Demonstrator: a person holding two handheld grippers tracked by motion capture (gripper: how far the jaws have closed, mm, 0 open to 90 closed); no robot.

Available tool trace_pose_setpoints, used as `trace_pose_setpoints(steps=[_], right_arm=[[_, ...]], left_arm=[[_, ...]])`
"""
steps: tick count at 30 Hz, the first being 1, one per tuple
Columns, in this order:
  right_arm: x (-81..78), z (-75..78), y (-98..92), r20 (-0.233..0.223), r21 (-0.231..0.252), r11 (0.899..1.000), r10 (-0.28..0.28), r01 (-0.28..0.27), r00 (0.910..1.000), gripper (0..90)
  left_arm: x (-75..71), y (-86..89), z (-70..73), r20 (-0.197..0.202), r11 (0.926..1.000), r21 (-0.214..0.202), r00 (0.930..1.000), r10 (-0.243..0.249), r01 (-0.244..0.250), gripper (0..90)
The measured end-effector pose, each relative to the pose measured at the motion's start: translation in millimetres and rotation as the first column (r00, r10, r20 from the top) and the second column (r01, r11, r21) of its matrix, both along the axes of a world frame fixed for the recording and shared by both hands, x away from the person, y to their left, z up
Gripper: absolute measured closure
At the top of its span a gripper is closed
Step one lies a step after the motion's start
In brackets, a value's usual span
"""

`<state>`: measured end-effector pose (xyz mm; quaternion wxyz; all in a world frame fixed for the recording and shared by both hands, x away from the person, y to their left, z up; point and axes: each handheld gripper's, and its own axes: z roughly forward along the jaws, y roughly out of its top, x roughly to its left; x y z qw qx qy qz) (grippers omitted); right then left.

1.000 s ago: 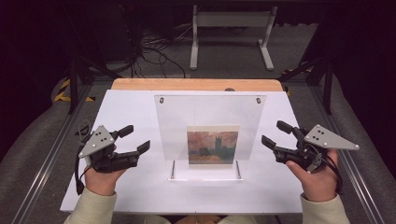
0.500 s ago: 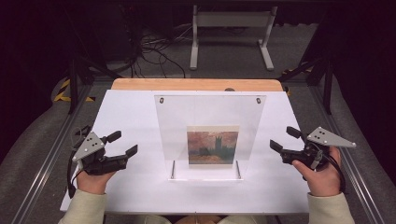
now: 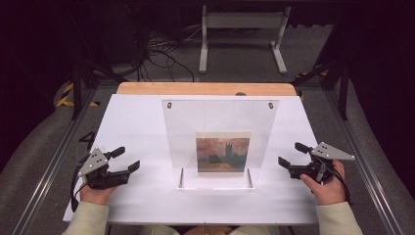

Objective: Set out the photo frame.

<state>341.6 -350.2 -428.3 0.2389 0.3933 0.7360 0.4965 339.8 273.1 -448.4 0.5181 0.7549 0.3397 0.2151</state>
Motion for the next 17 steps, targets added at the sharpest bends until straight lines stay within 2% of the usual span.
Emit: trace_pose_setpoints(steps=[5, 9, 17], right_arm=[[4.7, -14.3, 0.9, -0.036, 0.001, 1.0, -0.009, 0.009, 0.9993, 9.1], [7.0, -22.1, 2.4, -0.064, -0.012, 1.0, -0.013, 0.012, 0.9979, 8.7], [6.0, -20.5, 0.7, -0.055, -0.012, 1.0, -0.028, 0.028, 0.9981, 8.5]], left_arm=[[3.5, -3.3, -8.1, -0.008, 0.9999, 0.002, 0.9999, -0.012, 0.012, 22.5], [6.0, -6.6, -10.8, -0.022, 0.9995, 0.025, 0.9996, -0.018, 0.018, 21.9], [4.8, -6.9, -9.1, -0.019, 0.9998, 0.022, 0.9998, -0.003, 0.003, 20.9]])
